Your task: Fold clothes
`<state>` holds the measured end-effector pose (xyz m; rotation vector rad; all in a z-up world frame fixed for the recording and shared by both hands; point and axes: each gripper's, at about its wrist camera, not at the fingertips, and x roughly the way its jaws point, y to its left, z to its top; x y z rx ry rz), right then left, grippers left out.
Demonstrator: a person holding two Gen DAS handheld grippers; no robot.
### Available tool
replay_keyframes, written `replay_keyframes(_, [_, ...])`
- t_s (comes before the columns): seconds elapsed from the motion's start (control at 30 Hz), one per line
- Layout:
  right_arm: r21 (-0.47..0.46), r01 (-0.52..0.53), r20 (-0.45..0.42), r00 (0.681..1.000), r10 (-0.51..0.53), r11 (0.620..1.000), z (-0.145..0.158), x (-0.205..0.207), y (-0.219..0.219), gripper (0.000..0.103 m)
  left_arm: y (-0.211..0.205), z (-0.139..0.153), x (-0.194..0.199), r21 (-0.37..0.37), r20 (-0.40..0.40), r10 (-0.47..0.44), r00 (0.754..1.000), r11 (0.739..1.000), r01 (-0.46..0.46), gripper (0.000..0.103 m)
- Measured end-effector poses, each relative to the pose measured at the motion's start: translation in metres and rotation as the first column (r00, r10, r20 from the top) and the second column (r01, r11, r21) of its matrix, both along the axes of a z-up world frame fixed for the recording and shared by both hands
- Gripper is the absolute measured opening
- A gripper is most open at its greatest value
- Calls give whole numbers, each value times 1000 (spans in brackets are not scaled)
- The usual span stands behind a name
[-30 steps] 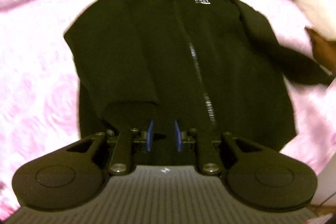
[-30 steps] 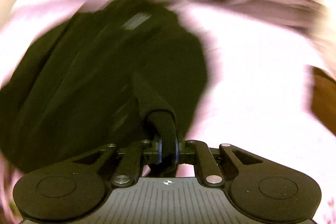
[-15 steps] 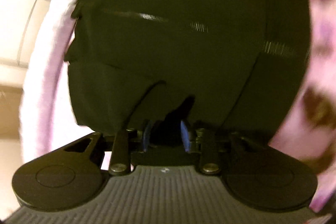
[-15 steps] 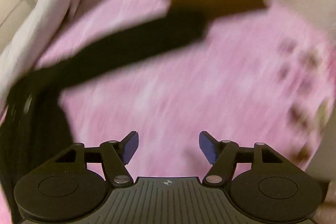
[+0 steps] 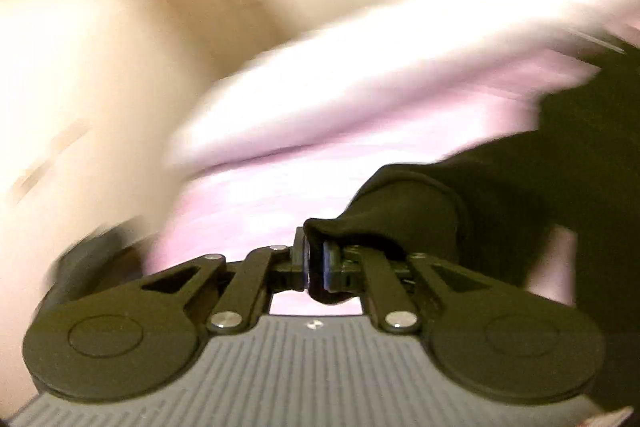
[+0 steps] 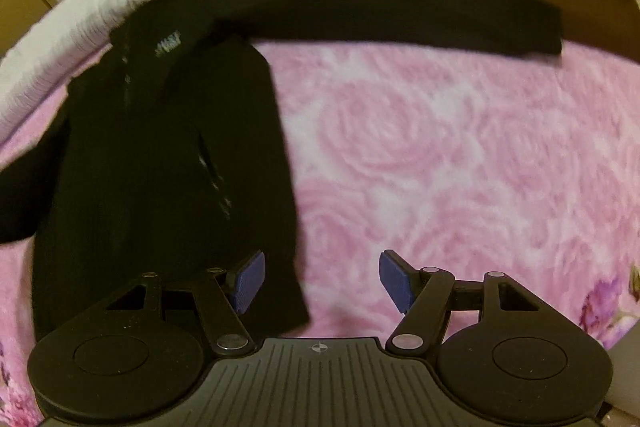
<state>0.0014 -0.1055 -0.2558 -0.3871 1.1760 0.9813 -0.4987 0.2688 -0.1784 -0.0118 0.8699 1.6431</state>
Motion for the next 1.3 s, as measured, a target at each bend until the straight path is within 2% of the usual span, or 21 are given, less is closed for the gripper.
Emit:
replay_keyframes(0.03, [9, -3, 2, 1000, 3, 1000, 4, -1, 1, 67, 15, 8, -29, -5, 14, 124, 992, 992, -124, 8])
replay_keyframes(0.1, [13, -5, -5, 1000, 5, 1000, 3, -2, -1, 67, 43, 24, -86, -20, 39, 363, 931, 932, -363, 12])
replay_keyframes(0.17, [13, -10, -15, 1000, 10, 1000, 2, -5, -2, 67, 24, 23, -106, -135, 170, 345, 923, 936, -325, 13])
replay_keyframes(0.23, [13, -20, -26, 999, 21, 1000, -3, -7, -3, 67, 5, 21, -125, -242, 299, 335, 893, 932, -268, 26])
replay_keyframes(0.3, [-3, -22, -41, 999, 21, 1000, -9, -10, -5, 67, -35, -7, -106, -372, 407, 268, 873, 922, -109, 26])
replay_keyframes(0.37, [-11, -15, -77, 997, 14, 1000, -19, -11, -7, 67, -76, -43, -87, -495, 551, 262, 792, 867, 57, 26])
replay_keyframes(0.47, [-5, 7, -159, 987, -7, 1000, -35, -8, -11, 67, -127, -92, -50, -593, 693, 333, 640, 768, 242, 26])
replay_keyframes(0.5, [0, 18, -188, 982, -18, 1000, -40, -6, -13, 67, -143, -106, -41, -607, 721, 360, 592, 740, 289, 26])
replay_keyframes(0.6, [31, 62, -261, 964, -52, 998, -53, 0, -22, 67, -163, -130, -32, -616, 754, 414, 511, 715, 330, 26])
replay_keyframes(0.8, [69, 183, -422, 896, -137, 981, -81, 16, -36, 67, -180, -132, -41, -641, 736, 496, 461, 729, 240, 26])
replay_keyframes(0.83, [72, 187, -430, 892, -139, 980, -85, 16, -38, 67, -185, -128, -39, -633, 729, 465, 502, 738, 236, 26])
replay_keyframes(0.87, [84, 127, -362, 928, -89, 988, -82, 10, -36, 67, -189, -123, -36, -624, 720, 433, 542, 746, 233, 26])
replay_keyframes(0.93, [88, -68, -178, 981, 82, 994, -73, -9, -32, 67, -189, -119, -20, -605, 673, 311, 671, 754, 257, 26])
replay_keyframes(0.97, [71, -191, -69, 978, 195, 979, -68, -22, -29, 67, -198, -113, -10, -593, 623, 197, 757, 750, 292, 26])
replay_keyframes(1.0, [42, -312, 40, 950, 310, 949, -64, -36, -28, 67, -204, -113, 4, -587, 567, 87, 819, 740, 328, 26])
replay_keyframes(1.03, [1, -445, 153, 885, 440, 895, -61, -54, -30, 67, -214, -111, 17, -584, 493, -40, 869, 725, 365, 27])
replay_keyframes(1.07, [-61, -559, 257, 791, 555, 827, -62, -72, -34, 67, -228, -112, 31, -583, 399, -186, 898, 704, 405, 27])
replay_keyframes(1.1, [-125, -634, 339, 696, 633, 763, -65, -87, -38, 67, -240, -115, 41, -584, 325, -298, 898, 684, 438, 27])
replay_keyframes(1.17, [-206, -718, 436, 541, 719, 665, -73, -104, -45, 66, -264, -126, 59, -582, 176, -495, 851, 644, 496, 32])
replay_keyframes(1.23, [-252, -732, 489, 468, 736, 633, -81, -111, -44, 66, -276, -138, 69, -571, 79, -577, 813, 642, 511, 32])
replay_keyframes(1.3, [-289, -741, 538, 398, 743, 606, -88, -116, -42, 66, -277, -149, 72, -559, 46, -581, 813, 660, 503, 32])
